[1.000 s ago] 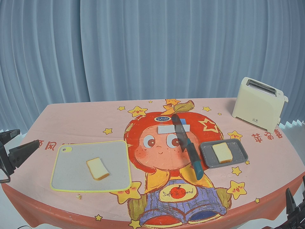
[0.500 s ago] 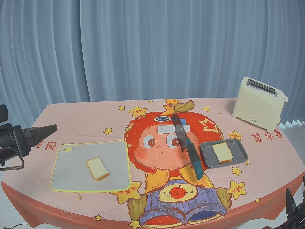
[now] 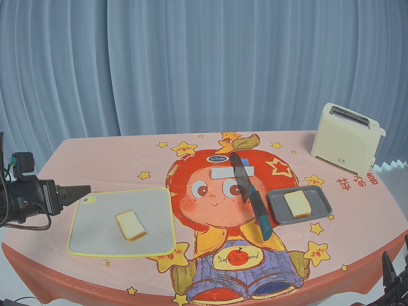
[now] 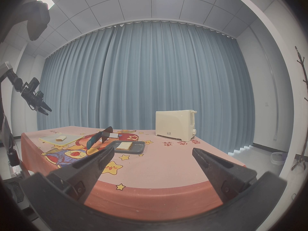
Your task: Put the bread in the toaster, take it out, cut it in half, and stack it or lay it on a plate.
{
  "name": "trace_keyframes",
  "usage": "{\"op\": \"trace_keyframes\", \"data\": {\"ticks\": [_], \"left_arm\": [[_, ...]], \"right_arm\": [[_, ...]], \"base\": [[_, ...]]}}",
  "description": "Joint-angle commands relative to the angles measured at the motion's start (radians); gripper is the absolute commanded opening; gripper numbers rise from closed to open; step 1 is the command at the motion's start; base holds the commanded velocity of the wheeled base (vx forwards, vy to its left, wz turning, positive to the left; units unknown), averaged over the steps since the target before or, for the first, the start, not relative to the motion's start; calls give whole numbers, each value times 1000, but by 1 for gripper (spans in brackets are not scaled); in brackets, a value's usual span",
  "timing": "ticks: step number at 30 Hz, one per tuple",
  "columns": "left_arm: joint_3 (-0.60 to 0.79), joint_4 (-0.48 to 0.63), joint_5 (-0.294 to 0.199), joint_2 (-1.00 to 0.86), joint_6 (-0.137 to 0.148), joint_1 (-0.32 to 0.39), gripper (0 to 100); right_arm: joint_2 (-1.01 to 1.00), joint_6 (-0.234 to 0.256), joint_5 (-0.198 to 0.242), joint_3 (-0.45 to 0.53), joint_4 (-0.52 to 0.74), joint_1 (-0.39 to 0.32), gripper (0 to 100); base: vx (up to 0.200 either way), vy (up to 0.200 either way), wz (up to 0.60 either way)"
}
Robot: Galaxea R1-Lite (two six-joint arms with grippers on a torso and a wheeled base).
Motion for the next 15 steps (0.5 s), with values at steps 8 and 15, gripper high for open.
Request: {"op": "trace_keyframes", "data": {"ticks": [8,15], "left_arm": [[-14,25,2,88,-2,-16,100],[-9,28,50,123,-1,-25,100]], "right_arm": [[-16,0,1,18,0,0,100],[-16,0,1,18,0,0,100]], "base": [[0,0,0],[0,0,0]]}}
